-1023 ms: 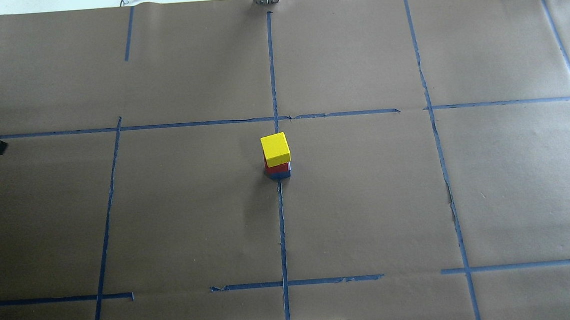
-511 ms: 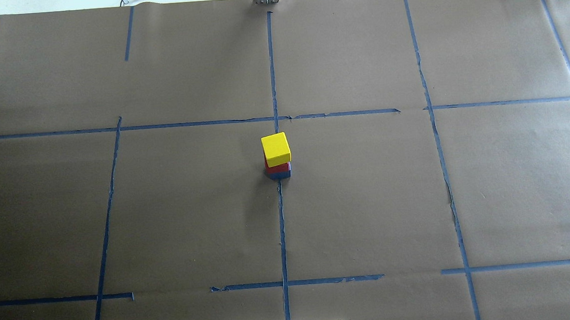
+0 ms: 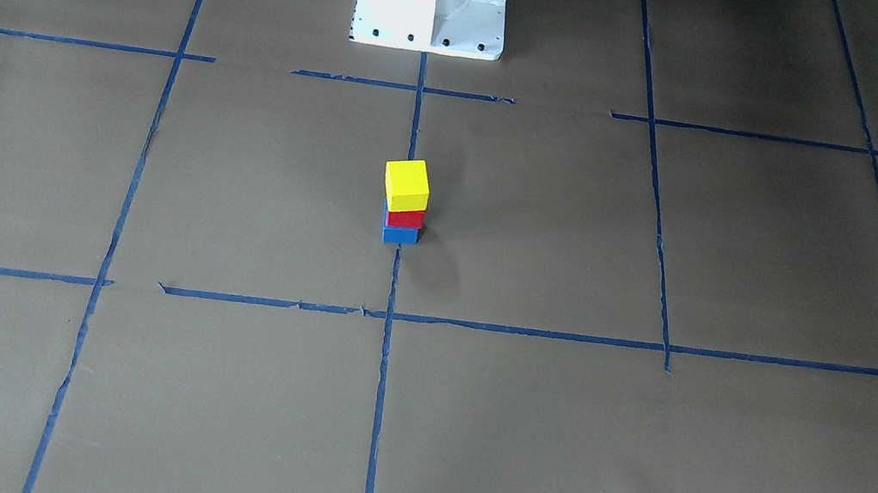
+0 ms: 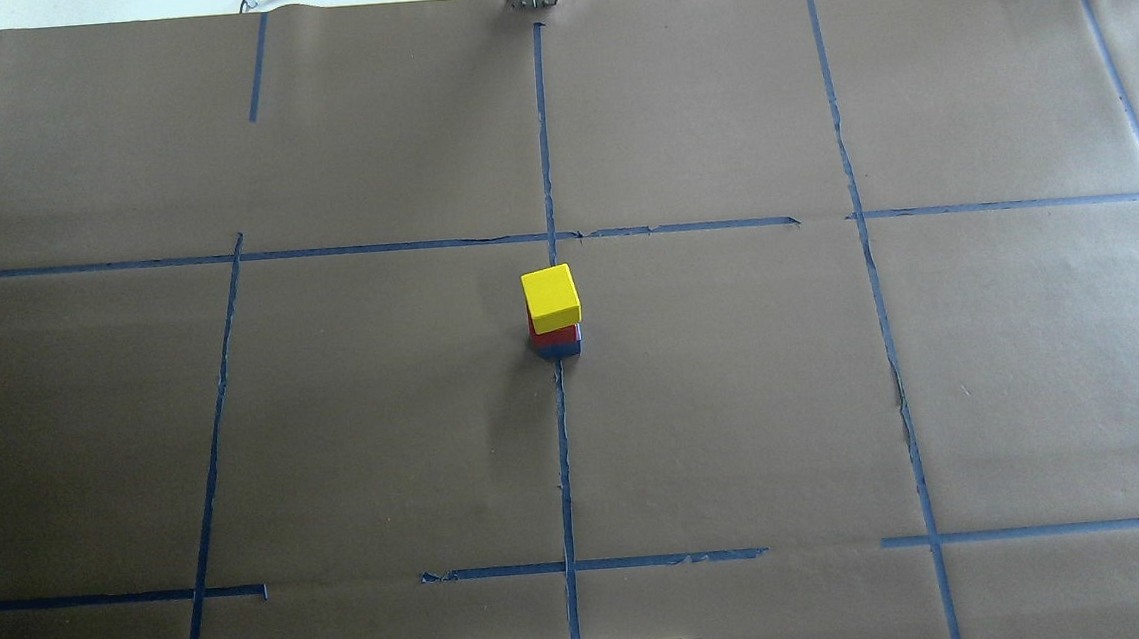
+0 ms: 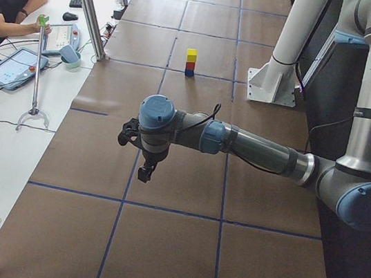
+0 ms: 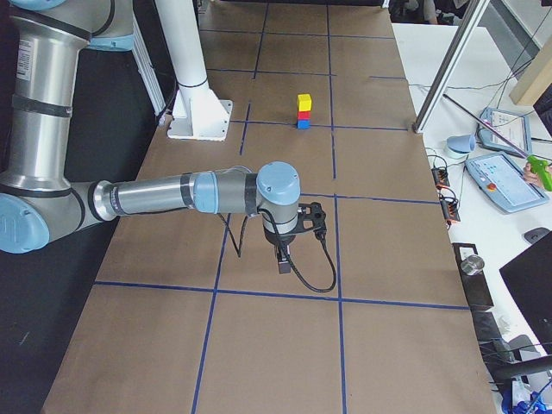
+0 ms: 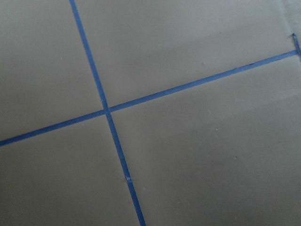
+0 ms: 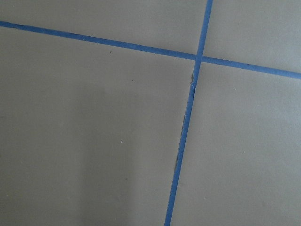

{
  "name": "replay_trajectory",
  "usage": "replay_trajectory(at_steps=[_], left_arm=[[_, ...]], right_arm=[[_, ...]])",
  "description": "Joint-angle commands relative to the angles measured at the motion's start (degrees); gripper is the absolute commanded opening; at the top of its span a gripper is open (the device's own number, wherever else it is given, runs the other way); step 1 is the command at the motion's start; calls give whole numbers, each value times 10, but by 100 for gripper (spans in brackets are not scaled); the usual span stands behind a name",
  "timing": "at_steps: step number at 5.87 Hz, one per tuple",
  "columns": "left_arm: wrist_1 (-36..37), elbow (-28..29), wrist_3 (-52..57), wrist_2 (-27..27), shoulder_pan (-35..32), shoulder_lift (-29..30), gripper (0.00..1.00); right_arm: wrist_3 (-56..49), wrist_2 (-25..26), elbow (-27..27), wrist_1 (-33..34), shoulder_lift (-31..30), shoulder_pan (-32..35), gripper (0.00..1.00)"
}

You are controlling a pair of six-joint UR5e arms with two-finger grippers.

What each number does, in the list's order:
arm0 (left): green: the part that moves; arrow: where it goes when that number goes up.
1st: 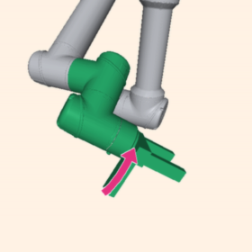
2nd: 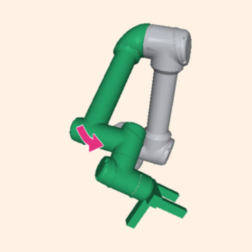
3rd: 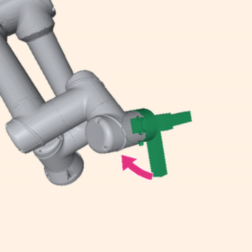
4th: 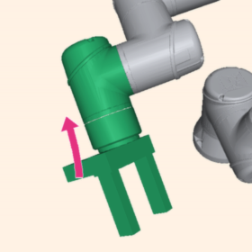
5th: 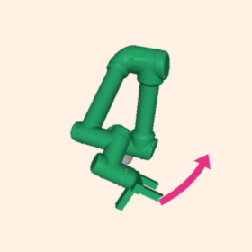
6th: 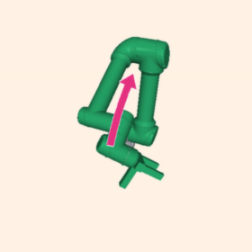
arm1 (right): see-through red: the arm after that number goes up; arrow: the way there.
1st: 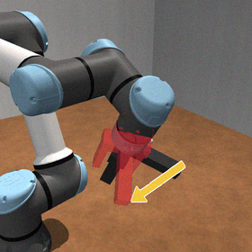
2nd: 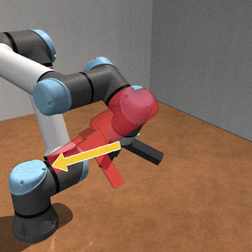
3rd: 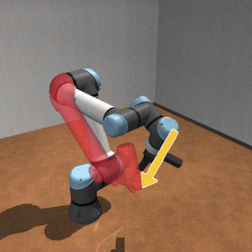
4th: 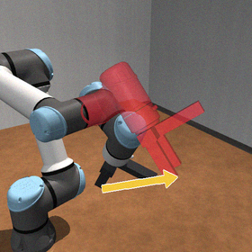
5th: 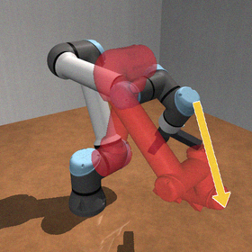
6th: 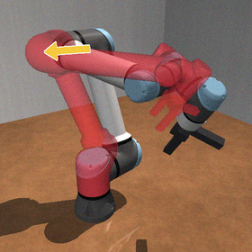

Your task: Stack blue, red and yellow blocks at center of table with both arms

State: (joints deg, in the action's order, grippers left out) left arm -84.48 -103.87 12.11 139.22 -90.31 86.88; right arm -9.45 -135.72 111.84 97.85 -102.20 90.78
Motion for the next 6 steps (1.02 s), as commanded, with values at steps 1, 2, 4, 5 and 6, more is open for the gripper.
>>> replay_trajectory(at_steps=[1,2,4,5,6], left_arm=[[0,21,-38,-1,-6,-8,100],[-1,18,-74,0,-7,-28,100],[0,11,-137,-46,-9,-32,100],[-2,-7,-135,-48,-12,-66,100],[-1,-19,-134,-51,-11,-93,100]], right_arm=[[0,-1,-4,10,-3,1,100],[0,-1,-18,4,2,0,100],[3,-4,-9,1,3,1,100],[1,-23,-1,1,3,1,100],[6,-26,3,-1,3,1,100]])
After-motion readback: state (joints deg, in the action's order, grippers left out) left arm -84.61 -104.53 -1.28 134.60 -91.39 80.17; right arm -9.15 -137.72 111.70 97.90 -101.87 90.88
